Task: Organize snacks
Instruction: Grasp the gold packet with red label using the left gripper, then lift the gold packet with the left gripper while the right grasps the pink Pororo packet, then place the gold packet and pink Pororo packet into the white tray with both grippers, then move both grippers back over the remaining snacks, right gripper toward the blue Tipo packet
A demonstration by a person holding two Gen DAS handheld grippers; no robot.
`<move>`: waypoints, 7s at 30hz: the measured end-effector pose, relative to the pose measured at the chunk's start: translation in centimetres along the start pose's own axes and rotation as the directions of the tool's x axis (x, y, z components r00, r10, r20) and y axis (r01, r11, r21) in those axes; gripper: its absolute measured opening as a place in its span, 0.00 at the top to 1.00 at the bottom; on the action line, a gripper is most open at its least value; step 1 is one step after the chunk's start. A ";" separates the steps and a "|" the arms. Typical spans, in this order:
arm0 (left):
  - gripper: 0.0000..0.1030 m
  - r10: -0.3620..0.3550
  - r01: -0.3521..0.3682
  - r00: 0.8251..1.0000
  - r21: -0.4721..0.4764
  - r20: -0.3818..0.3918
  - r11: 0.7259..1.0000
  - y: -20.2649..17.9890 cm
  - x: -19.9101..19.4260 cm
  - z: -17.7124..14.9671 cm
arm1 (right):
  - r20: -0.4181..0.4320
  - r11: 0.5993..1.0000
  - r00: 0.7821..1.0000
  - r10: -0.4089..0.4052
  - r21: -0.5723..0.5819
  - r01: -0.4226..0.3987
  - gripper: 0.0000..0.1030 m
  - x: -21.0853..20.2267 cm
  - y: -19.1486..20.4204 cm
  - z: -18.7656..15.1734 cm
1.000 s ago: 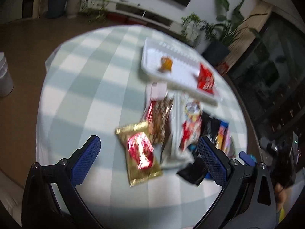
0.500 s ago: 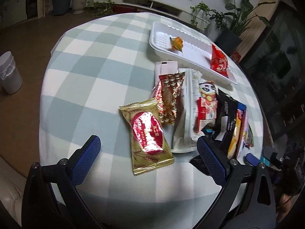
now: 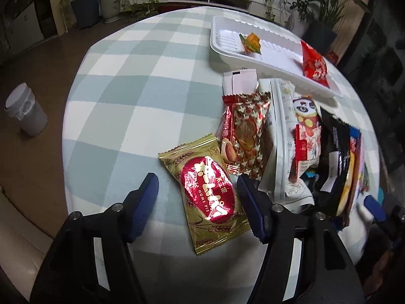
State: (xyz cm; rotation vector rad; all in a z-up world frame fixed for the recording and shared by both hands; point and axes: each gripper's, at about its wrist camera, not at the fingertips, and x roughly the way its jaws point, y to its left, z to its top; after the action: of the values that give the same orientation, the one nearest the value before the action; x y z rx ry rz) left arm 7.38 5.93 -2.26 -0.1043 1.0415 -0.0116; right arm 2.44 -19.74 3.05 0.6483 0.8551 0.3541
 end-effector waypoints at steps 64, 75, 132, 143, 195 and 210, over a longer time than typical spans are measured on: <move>0.71 -0.209 0.204 0.976 0.085 0.056 0.975 0.8 -4.2 -1.2 | -0.042 0.994 0.995 -0.088 0.060 0.091 0.68 1.8 0.7 0.0; 0.71 -0.265 0.263 0.962 0.050 0.063 0.964 1.4 -4.5 -1.1 | 0.004 0.994 0.998 -0.061 0.085 0.061 0.68 -0.3 0.5 0.1; 0.70 -0.161 0.175 0.984 0.223 -0.081 0.959 -6.0 13.6 22.9 | -0.181 0.860 0.901 -0.394 -0.417 0.292 0.67 21.6 4.7 20.3; 0.60 -0.163 0.174 0.984 0.204 -0.073 0.963 -5.9 12.9 22.4 | -0.191 0.866 0.903 -0.385 -0.413 0.282 0.45 21.4 4.8 19.8; 0.01 -0.398 0.393 0.890 0.066 0.225 0.917 0.2 -4.7 0.6 | -0.072 0.977 0.979 -0.191 -0.113 0.183 0.40 4.2 4.2 0.8; 0.02 -0.388 0.351 0.897 0.194 0.210 0.916 -2.6 -4.9 0.0 | -0.096 0.952 0.953 -0.288 -0.135 0.274 0.43 6.6 4.0 1.5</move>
State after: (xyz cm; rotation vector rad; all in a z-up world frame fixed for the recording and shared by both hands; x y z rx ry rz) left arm 5.04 3.60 2.20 -0.1614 0.7573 -0.4167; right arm 7.55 -13.81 2.56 0.3887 1.0138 0.1840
